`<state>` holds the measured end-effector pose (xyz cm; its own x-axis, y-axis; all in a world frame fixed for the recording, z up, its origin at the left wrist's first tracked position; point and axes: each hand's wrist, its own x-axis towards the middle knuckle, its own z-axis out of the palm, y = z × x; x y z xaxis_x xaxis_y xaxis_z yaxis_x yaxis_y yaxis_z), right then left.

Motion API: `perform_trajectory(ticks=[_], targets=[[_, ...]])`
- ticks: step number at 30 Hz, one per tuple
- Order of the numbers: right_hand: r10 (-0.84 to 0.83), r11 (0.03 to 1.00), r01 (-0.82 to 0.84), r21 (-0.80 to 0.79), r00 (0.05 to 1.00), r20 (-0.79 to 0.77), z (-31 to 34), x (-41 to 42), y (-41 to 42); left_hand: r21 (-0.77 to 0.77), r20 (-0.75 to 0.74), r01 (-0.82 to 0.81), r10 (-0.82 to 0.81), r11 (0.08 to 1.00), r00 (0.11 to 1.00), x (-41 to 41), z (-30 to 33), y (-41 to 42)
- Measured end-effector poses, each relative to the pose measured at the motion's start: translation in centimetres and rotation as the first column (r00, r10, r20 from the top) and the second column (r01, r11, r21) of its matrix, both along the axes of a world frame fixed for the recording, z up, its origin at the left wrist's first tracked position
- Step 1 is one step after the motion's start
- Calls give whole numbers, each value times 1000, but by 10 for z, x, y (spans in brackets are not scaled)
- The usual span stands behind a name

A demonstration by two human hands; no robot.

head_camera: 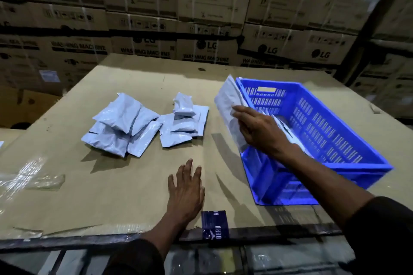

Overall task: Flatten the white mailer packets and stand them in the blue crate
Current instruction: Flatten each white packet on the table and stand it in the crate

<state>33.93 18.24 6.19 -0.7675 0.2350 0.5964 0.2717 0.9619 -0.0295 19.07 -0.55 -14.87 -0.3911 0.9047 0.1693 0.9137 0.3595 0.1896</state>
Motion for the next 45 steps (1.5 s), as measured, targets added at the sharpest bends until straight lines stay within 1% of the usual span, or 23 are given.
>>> perform_trajectory(ticks=[3,9,13,16,20,22,24,26,31,33,37,39,41,42,43,45], targets=[[-79,996,81,25,996,-47,19,21,21,-16,-8,24,-25,1000,1000,10,1,15],[-210,976,213,37,976,-61,34,61,57,19,-14,51,-51,999,999,26,-2,38],[-306,951,304,58,952,26,29,89,82,16,-28,43,-43,999,999,34,-5,57],[-368,930,366,39,920,135,18,112,110,14,-45,27,-26,1000,999,37,-8,67],[-458,881,473,11,847,269,2,139,150,38,-70,6,-3,999,998,37,-9,76],[-488,855,519,16,793,365,-6,146,163,52,-91,0,5,999,996,37,-10,79],[-492,843,537,41,737,464,-16,149,174,57,-112,-1,7,998,994,35,-11,81],[-466,855,515,60,713,523,-27,149,183,74,-121,0,9,997,993,35,-11,84],[-413,869,493,46,670,617,-55,149,209,102,-122,-1,14,995,992,36,-8,92],[-382,869,494,15,651,657,-62,144,215,98,-128,-3,16,995,992,35,-6,94],[-348,802,592,-73,565,748,-70,130,210,91,-128,-8,20,996,992,35,-2,100],[-364,783,614,-100,583,726,-72,126,208,81,-121,-1,11,997,993,34,-2,102],[-415,759,637,-135,633,654,-67,124,204,79,-114,9,0,997,994,32,-1,104],[-447,753,637,-162,677,585,-63,122,202,81,-114,14,-5,997,993,33,0,105],[-478,759,620,-197,737,477,-58,119,199,86,-114,17,-8,996,993,34,1,105],[-509,800,550,-239,834,214,-47,109,188,100,-106,30,-19,995,994,36,2,106]])
